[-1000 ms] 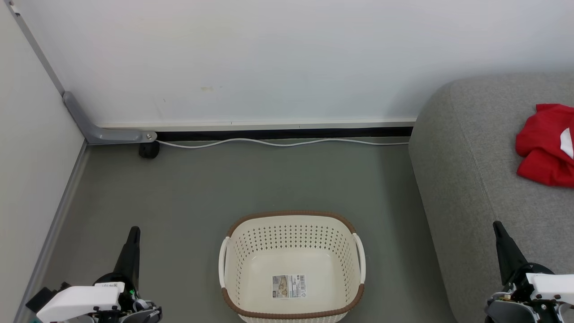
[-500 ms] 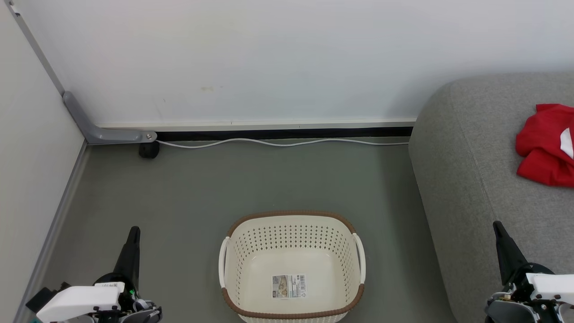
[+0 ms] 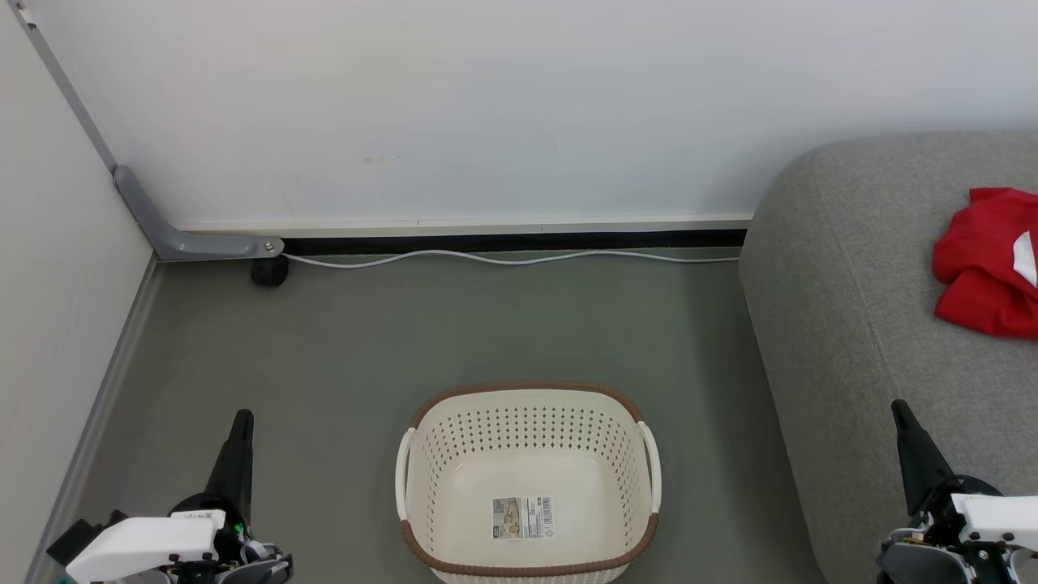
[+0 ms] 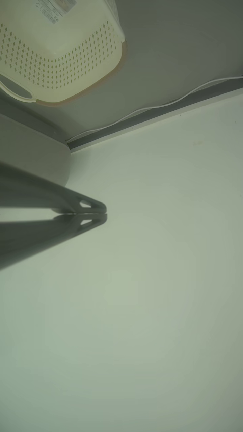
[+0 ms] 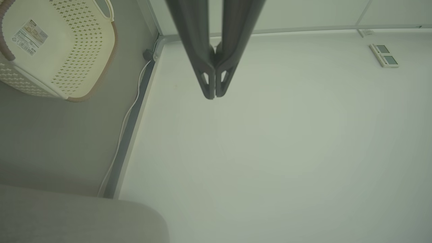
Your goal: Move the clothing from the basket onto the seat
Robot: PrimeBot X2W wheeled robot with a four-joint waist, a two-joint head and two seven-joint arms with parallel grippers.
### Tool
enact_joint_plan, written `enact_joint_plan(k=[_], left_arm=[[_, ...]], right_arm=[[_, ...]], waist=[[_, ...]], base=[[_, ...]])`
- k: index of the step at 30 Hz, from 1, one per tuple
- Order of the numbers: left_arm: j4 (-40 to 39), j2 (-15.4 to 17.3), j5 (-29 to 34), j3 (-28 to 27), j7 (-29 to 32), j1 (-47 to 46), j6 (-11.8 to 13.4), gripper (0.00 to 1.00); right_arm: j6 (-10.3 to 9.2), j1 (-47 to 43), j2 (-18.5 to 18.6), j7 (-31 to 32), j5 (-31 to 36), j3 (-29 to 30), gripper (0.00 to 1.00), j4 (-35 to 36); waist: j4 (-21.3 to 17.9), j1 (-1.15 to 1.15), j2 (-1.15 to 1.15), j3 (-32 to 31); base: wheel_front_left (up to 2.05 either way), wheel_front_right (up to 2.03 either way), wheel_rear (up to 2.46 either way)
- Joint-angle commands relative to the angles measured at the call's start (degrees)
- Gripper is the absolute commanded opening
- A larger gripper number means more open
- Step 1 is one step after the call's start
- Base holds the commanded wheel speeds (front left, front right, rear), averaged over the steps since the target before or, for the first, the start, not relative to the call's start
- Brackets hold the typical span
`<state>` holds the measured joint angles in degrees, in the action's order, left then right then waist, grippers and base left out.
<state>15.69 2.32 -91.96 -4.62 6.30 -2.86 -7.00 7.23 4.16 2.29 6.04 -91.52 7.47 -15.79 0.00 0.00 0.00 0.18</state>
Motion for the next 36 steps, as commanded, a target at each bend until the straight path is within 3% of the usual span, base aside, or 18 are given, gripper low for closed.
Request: enact_joint_plan(k=[1, 36], left_arm=[[-1.64, 0.55, -0.21, -1.89, 0.18, -3.33, -0.48, 0.0], [-1.65, 0.55, -0.21, -1.89, 0.18, -3.33, -0.48, 0.0]], right_arm=[[0.25, 2.03, 0.59, 0.45, -0.64, -0.94, 0.0, 1.77], [0.25, 2.03, 0.59, 0.45, -0.65, -0.95, 0.0, 1.77]], waist=[[0.0, 0.0, 0.0, 0.0], [0.0, 0.0, 0.0, 0.0]], base=[[0.0, 0.0, 0.0], [0.0, 0.0, 0.0]])
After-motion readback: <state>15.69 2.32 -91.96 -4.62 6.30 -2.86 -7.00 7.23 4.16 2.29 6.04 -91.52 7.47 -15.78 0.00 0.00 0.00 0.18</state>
